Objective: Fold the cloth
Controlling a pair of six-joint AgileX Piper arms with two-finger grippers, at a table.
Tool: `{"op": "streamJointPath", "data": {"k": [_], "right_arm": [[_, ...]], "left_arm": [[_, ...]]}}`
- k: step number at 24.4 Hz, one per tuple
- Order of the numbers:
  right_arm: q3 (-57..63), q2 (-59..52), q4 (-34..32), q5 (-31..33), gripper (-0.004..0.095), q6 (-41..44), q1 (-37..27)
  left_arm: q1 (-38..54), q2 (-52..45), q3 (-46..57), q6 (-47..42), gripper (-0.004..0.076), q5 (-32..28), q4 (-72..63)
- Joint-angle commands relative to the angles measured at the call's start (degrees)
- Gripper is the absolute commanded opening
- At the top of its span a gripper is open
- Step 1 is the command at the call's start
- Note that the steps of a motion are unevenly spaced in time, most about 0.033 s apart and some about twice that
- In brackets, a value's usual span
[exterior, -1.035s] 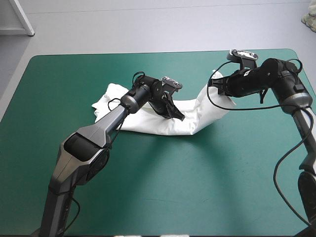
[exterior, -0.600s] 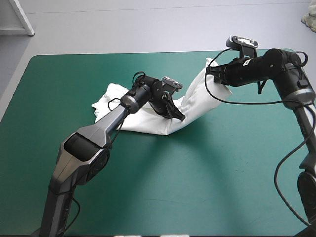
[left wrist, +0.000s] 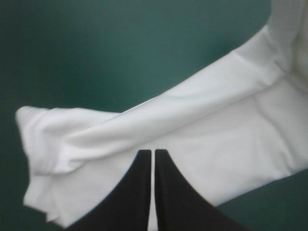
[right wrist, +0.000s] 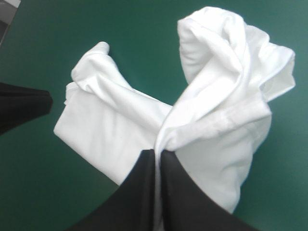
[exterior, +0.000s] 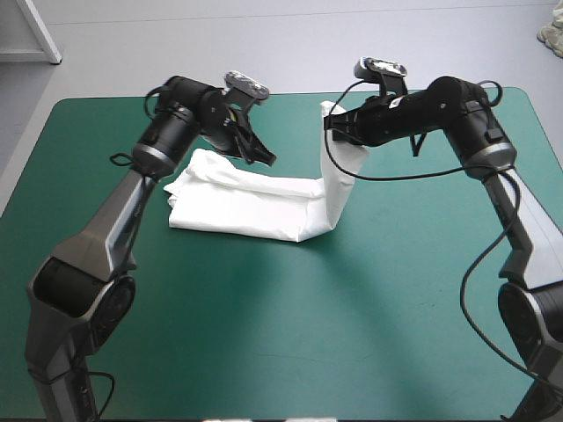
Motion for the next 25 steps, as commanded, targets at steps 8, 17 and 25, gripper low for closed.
{"op": "streamJointPath", "data": {"k": [8, 17, 25], "right_arm": [[-33.47, 21.07, 5.14, -1.0, -0.0015, 1.11, 14.92], [-44.64, 34.53, 14.84, -3.96, 0.0012, -3.01, 21.29], [-45.2, 35.07, 16.16, -3.69, 0.0623, -5.53, 22.34]], "left_arm": [[17.72, -34.72, 44.62, -2.24, 0.0019, -7.41, 2.24], [17.72, -48.8, 63.01, -3.26, 0.0019, -9.86, 1.83], [17.72, -51.91, 66.18, -4.2, 0.0019, -11.16, 1.83]]}}
